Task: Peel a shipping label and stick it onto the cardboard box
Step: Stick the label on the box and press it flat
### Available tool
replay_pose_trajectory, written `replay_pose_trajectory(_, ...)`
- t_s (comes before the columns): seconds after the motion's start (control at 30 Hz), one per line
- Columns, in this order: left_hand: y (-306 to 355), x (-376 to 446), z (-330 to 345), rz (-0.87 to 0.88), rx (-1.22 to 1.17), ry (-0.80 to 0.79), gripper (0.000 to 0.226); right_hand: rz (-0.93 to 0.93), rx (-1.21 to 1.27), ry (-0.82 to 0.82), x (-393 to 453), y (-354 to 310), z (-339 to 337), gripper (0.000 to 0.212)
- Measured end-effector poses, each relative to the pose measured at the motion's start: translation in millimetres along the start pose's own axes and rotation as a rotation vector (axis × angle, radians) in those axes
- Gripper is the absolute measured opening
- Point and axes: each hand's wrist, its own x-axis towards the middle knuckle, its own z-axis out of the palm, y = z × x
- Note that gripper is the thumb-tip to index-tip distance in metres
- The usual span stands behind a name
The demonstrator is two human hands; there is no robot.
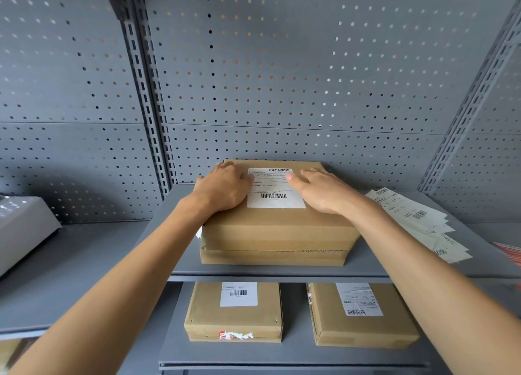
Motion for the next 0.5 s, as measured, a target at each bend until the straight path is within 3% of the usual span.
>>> replay_pose_trajectory(0.17, 14.0, -22.0, 7.6, -0.007, 0.09, -0.005, 0.068, 0.001, -0.084, -0.026, -15.3, -11.4, 3.8, 0.094)
replay_pose_trajectory(0.3, 12.2, -20.7, 11.7, 0.003, 0.116, -0.009, 0.072, -0.008, -0.193, 0.009, -14.5, -10.9, 12.1, 0.108)
replay_pose_trajectory(0.5, 10.8, -20.0, 11.1, 0.011, 0.107, -0.014, 0.072, -0.02, -0.211, 0.009, -12.0, -6.9, 13.0, 0.106)
